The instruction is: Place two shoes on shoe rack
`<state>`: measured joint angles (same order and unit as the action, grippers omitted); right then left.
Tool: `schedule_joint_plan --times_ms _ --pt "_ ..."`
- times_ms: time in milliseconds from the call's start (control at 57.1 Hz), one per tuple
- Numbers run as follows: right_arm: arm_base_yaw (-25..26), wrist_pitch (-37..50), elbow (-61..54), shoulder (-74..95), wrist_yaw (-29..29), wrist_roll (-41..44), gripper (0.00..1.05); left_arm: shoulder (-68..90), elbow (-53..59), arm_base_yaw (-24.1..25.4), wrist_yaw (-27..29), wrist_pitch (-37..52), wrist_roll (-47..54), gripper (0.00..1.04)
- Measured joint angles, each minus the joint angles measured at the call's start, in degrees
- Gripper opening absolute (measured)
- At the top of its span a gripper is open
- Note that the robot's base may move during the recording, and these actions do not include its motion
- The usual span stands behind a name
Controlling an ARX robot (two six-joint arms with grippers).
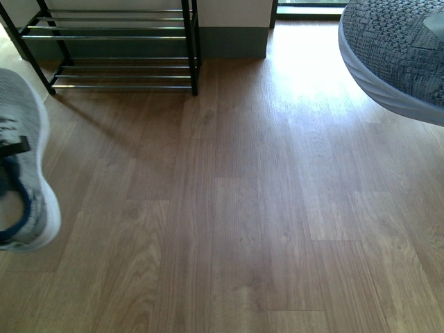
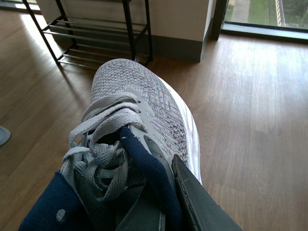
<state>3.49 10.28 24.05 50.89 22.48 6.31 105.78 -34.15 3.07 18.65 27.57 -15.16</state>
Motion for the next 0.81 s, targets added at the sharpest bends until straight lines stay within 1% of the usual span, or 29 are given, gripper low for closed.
schedule_joint_plan --times_ms 53,158,245,298,403,805 --pt "0.0 0.0 0.0 0.0 0.0 0.0 0.01 -6.03 4.11 0.0 2.16 -0.09 0.02 0.02" --pt "0.0 0.0 0.0 0.0 0.0 0.0 0.01 -17.88 11.08 -0.42 4.44 -1.79 0.55 0.02" --pt "0.0 0.0 0.0 0.0 0.02 0.0 0.01 -26.73 16.0 -1.95 7.87 -2.4 2.95 0.02" --pt "0.0 0.0 0.0 0.0 0.0 0.0 0.01 -30.18 17.94 -2.82 8.59 -2.47 4.74 0.02" --pt "0.0 0.0 0.0 0.0 0.0 0.0 0.01 -30.99 18.38 -3.3 8.44 -2.49 6.43 0.02" --pt "-0.09 0.0 0.0 -0.02 0.07 0.0 0.01 -31.15 18.47 -3.39 8.92 -2.64 7.02 0.02"
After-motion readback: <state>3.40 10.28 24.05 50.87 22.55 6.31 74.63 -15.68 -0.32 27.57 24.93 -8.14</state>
